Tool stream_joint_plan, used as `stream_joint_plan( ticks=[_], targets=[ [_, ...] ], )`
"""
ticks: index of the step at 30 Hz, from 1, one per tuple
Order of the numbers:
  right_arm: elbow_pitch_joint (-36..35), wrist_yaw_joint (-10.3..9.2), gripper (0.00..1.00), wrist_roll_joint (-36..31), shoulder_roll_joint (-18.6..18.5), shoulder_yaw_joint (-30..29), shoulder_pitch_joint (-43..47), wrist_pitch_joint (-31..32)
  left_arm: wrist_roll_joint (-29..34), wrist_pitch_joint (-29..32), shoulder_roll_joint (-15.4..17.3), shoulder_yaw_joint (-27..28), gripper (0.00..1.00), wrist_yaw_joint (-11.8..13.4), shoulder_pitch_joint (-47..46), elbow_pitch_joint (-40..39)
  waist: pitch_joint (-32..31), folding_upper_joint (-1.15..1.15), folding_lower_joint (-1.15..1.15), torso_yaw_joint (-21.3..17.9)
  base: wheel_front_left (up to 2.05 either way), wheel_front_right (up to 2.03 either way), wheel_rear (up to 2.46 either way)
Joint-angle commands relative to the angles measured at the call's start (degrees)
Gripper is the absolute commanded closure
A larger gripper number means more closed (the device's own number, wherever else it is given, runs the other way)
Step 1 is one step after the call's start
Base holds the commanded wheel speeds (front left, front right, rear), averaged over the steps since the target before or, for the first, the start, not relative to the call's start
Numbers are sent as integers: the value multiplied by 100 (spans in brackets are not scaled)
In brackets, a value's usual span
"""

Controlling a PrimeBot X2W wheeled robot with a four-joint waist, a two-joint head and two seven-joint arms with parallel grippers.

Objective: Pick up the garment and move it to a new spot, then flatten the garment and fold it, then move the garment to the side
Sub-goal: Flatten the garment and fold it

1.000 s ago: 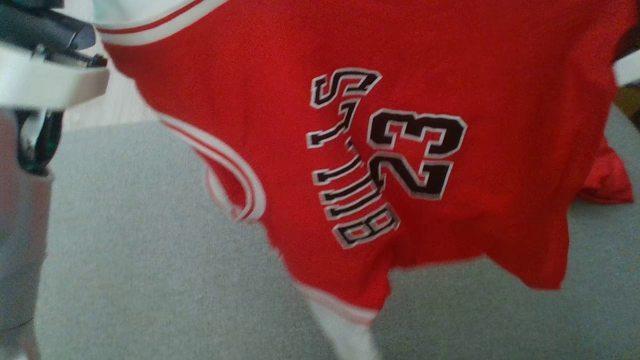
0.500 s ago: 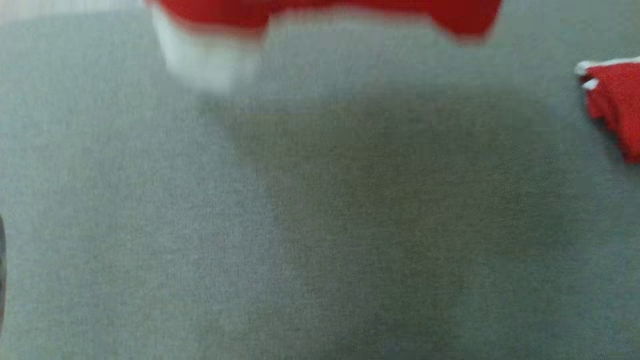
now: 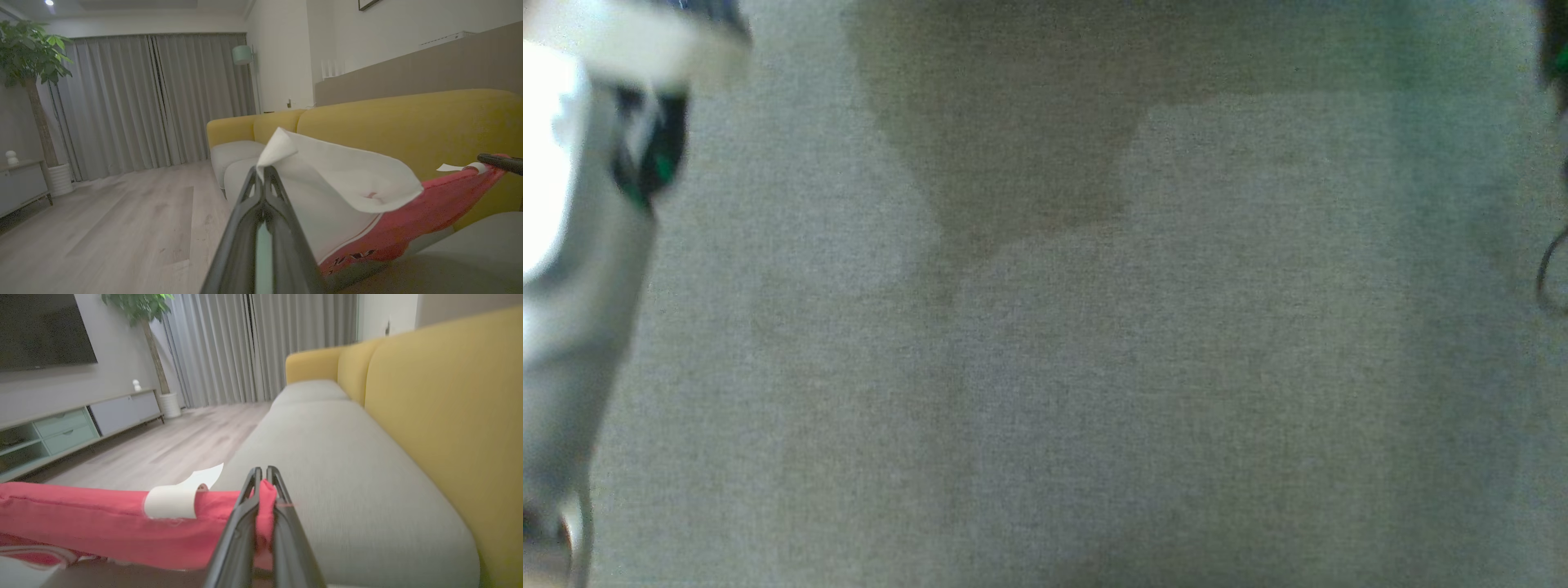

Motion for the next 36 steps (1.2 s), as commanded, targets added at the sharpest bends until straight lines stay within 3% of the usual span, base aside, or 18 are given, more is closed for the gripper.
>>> stream_joint_plan(
  ticks=[1,6,12,20,25,30,36],
  targets=[
    [-120,37,100,178,-9,94,306,-36,-86,-21,407,201,100,11,222,-406,-97,0,-2,-43,0,0,0],
    [-273,37,100,858,-259,263,1501,-106,-182,-22,609,314,100,10,2153,-1304,-634,0,-2,-169,0,0,0],
    [-819,37,100,1274,-604,315,2806,-198,-52,-22,682,389,100,14,3925,-1841,-1261,0,-2,-246,0,0,0],
    [-1682,37,100,1482,-848,73,4591,-234,5,-20,696,257,100,291,5755,-2334,-1835,0,-2,-315,0,0,0],
    [-2196,37,100,1421,-867,-214,5479,-237,-4,71,757,137,100,466,6353,-2637,-1927,0,-2,-309,0,0,0],
    [-2896,37,100,1169,-788,-656,6444,-238,-83,160,883,52,100,466,6744,-2890,-1891,0,-2,-279,0,0,0],
    [-3394,37,100,881,-472,-1301,6643,43,-220,124,781,245,100,422,6261,-2839,-1590,0,-2,-233,0,0,0]
  ],
)
